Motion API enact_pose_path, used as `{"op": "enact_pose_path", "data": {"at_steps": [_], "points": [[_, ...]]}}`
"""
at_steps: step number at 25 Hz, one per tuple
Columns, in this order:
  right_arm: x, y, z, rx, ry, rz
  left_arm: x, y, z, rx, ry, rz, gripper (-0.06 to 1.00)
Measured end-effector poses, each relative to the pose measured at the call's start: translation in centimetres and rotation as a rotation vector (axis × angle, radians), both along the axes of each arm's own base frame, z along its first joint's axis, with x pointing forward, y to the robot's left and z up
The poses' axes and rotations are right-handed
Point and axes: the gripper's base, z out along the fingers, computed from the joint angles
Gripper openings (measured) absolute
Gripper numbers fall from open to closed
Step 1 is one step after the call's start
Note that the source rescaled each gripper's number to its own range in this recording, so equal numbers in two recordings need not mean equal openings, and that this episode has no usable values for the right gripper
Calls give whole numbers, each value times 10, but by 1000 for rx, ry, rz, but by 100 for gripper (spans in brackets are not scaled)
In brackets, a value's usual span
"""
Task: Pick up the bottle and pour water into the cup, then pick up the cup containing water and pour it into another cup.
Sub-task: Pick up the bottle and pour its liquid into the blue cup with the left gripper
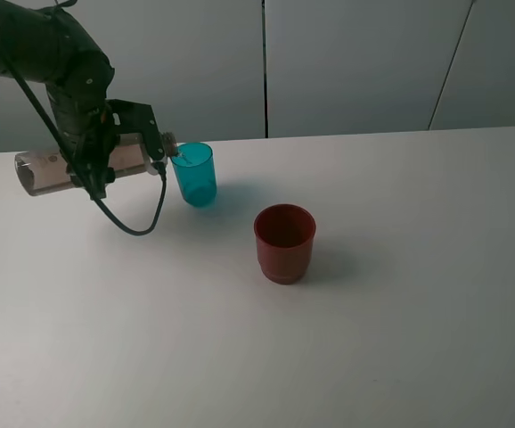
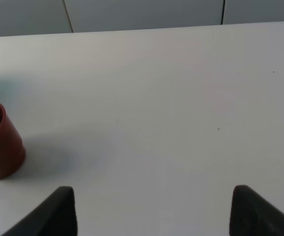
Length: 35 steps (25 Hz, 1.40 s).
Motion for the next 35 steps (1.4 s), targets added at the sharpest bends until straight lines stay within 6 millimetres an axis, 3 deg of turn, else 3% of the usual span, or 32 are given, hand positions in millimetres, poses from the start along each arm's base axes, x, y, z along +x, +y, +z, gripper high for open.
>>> {"op": "enact_pose_path", "data": {"at_steps": [35], "points": [[0,0,0,0,0,0,4,-4,13,77,35,-52,0]]}}
